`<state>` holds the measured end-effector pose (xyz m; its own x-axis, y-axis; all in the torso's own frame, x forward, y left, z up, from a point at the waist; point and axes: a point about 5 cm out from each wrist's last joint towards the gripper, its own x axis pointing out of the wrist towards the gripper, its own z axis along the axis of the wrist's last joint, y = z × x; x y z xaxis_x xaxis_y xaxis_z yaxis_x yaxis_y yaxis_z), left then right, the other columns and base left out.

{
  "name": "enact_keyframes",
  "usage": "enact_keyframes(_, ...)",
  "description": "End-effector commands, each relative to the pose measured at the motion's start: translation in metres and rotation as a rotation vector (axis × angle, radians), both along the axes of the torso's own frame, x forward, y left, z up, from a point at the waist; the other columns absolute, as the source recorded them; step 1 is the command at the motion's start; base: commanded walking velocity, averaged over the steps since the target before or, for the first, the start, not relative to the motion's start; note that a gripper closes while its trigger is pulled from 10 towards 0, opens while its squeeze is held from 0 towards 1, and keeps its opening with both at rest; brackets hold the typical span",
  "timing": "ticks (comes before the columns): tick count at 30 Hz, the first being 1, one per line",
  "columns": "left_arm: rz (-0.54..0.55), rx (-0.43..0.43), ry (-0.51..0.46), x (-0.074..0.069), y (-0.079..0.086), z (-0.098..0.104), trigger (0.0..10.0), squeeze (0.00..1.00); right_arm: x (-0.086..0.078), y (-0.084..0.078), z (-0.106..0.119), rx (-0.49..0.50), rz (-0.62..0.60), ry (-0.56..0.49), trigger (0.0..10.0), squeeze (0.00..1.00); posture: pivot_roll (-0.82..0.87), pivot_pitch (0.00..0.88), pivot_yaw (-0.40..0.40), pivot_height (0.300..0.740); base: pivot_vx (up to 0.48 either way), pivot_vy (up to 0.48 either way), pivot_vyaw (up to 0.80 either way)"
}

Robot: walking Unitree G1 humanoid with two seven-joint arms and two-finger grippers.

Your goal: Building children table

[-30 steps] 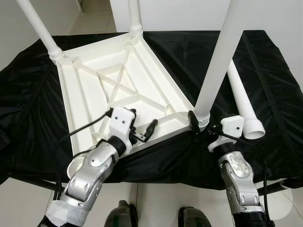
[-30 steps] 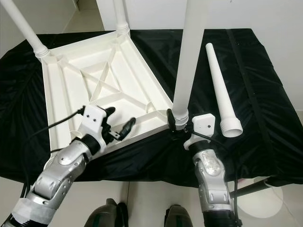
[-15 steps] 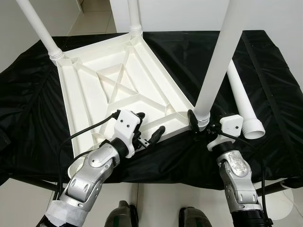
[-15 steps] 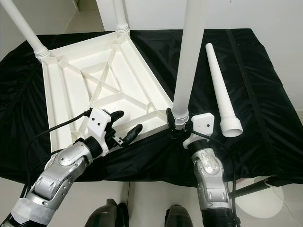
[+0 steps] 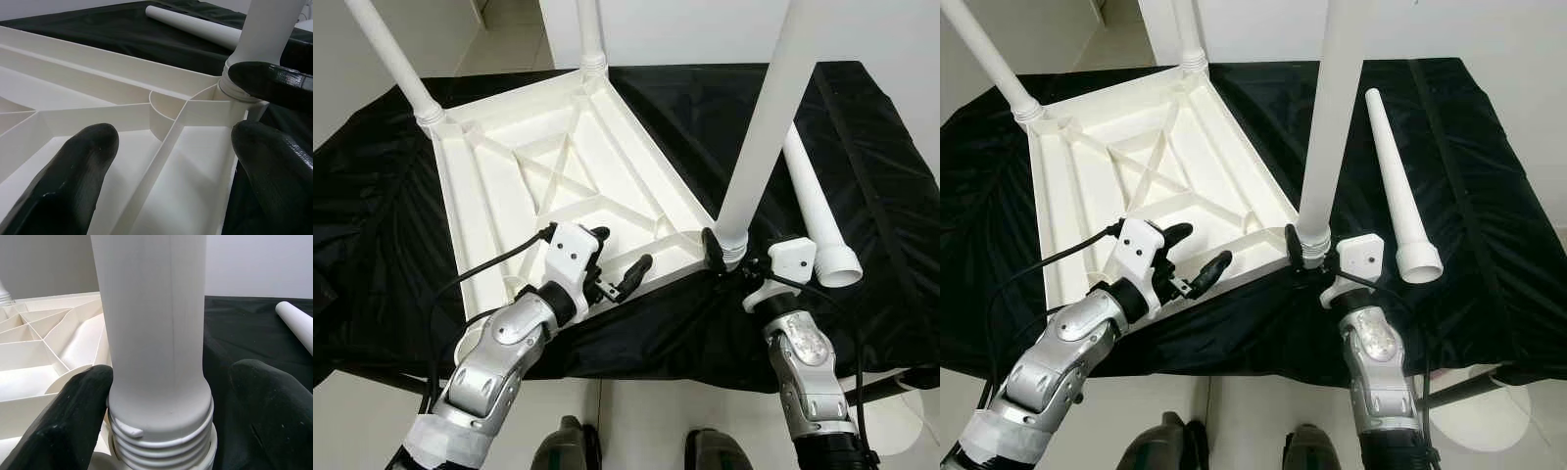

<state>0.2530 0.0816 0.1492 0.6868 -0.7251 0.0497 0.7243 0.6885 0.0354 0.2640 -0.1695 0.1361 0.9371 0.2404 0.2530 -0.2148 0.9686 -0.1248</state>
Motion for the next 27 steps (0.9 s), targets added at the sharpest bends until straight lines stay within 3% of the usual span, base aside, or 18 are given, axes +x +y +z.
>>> enact_keyframes(1,-0.027,0.017,0.0,0.0,0.0,0.001,10.0,0.0,0.001,0.002,0.002,0.011,0.009,-0.017,10.0,0.0,-0.04,0.095,0.116,0.74,0.0,0.0,0.0)
enact_keyframes(14,-0.107,0.027,0.011,-0.006,-0.007,0.002,10.0,0.0,0.01,0.009,0.014,-0.002,0.091,-0.043,10.0,0.0,-0.04,0.098,0.115,0.74,0.0,0.0,0.0)
enact_keyframes(21,-0.225,0.054,0.043,-0.014,-0.016,0.004,10.0,0.0,0.021,0.009,0.025,-0.059,0.243,-0.017,10.0,0.0,-0.03,0.106,0.111,0.74,0.0,0.0,0.0)
enact_keyframes(27,-0.31,0.078,0.061,-0.019,-0.023,0.006,10.0,0.0,0.026,0.007,0.027,-0.077,0.282,-0.002,10.0,0.0,-0.03,0.106,0.105,0.74,0.0,0.0,0.0)
